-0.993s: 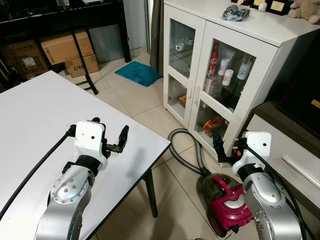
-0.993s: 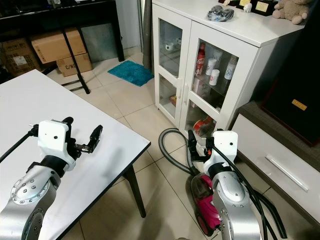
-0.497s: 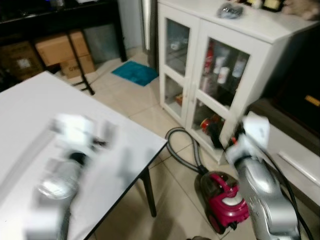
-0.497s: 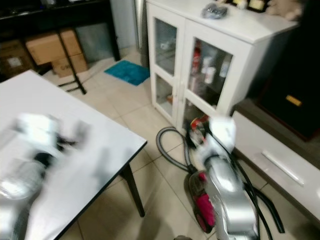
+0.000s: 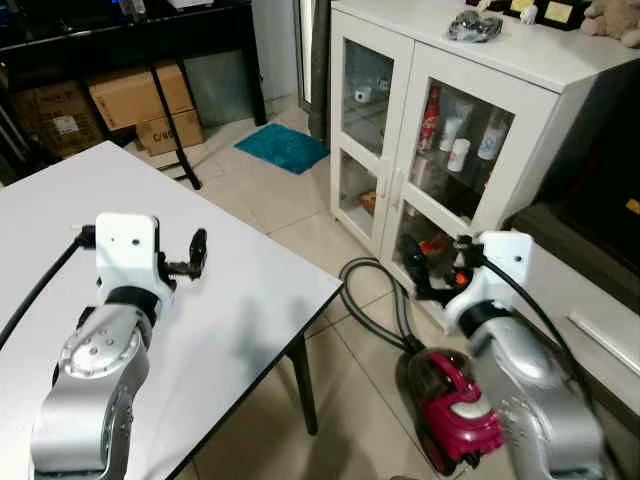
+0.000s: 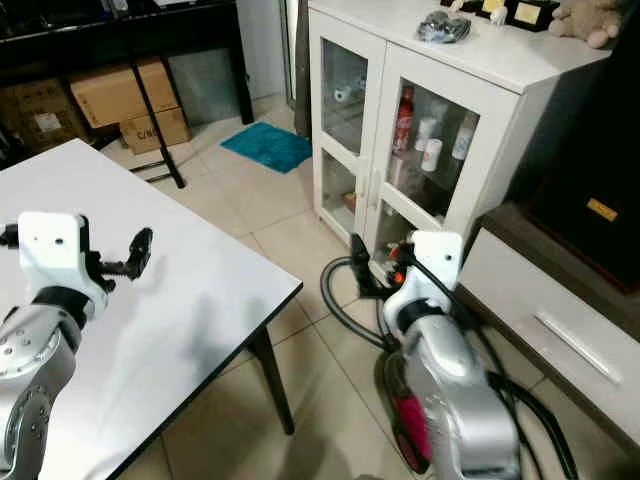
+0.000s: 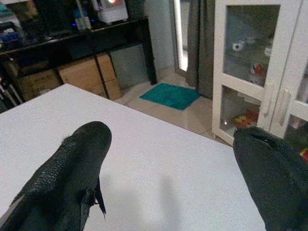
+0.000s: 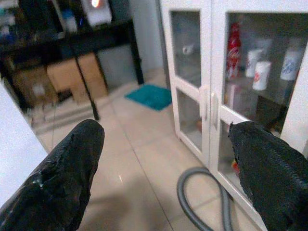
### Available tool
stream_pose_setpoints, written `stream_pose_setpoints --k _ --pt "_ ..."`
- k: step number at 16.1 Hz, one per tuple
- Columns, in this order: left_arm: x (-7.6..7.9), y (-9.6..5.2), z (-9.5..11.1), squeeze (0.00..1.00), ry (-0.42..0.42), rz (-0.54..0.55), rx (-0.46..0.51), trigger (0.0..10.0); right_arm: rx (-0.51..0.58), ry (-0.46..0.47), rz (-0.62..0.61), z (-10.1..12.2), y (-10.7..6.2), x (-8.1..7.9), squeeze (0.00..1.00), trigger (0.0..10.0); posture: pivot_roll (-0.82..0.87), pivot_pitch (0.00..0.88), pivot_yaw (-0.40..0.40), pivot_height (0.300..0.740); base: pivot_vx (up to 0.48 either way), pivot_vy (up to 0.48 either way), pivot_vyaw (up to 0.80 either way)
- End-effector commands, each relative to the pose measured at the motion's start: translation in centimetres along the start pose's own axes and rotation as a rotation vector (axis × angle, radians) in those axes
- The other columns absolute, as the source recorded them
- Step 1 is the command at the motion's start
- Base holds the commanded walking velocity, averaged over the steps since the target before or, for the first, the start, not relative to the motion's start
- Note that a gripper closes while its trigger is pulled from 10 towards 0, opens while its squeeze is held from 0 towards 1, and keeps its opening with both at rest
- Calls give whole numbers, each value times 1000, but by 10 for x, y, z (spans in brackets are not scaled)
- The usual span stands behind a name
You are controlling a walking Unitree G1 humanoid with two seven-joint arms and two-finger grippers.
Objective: Setting the table
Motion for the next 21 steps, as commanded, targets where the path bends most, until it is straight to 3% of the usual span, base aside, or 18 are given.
stream_pose_setpoints --k 1,4,5,6,7,14,17,18,19,21 --pt "-4 -2 -2 1000 30 18 3 10000 -11 -5 36 0 -1 -6 1000 10000 -133 0 58 740 0 0 800" --pt "-5 -11 0 1000 138 71 30 10000 -14 -36 66 4 1 -8 1000 10000 -119 0 39 740 0 0 800" --pt "-3 -11 -1 1000 77 36 15 10000 -15 -36 72 6 3 -9 1000 10000 -115 0 35 740 0 0 800" --pt "-1 -11 1 298 68 20 27 10000 -15 -45 79 7 6 -10 1000 10000 -115 0 23 740 0 0 800" --pt "1 -10 4 0 84 20 41 10000 -11 -42 86 9 8 -12 1000 10000 -115 0 22 740 0 0 800" --pt "7 -6 4 0 40 1 35 10000 0 -79 70 13 9 -12 1000 10000 -128 0 40 740 0 0 800" --pt "5 -7 4 0 19 0 34 10000 50 -4 39 23 11 -9 1000 10000 -129 0 34 740 0 0 533" --pt "5 -6 4 0 19 3 34 10000 52 2 46 24 12 -9 365 10000 -130 0 29 740 0 274 0" --pt "5 -6 4 0 19 4 34 10000 56 7 47 26 13 -9 0 10000 -129 0 28 740 0 289 0" --pt "7 -7 3 0 17 6 31 10000 113 16 26 31 15 -7 0 10000 -128 0 26 740 0 296 0"
Point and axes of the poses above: a point about 5 cm out from each wrist's last joint towards the gripper, its own y axis pointing out of the wrist towards the gripper, its own z axis along the axis of the wrist's last joint, x = y × z, the point moved 2 cm from there along y, pointing out of the wrist towards the gripper, and after that the axes turned 1 degree about -y, right-handed, at the moved point
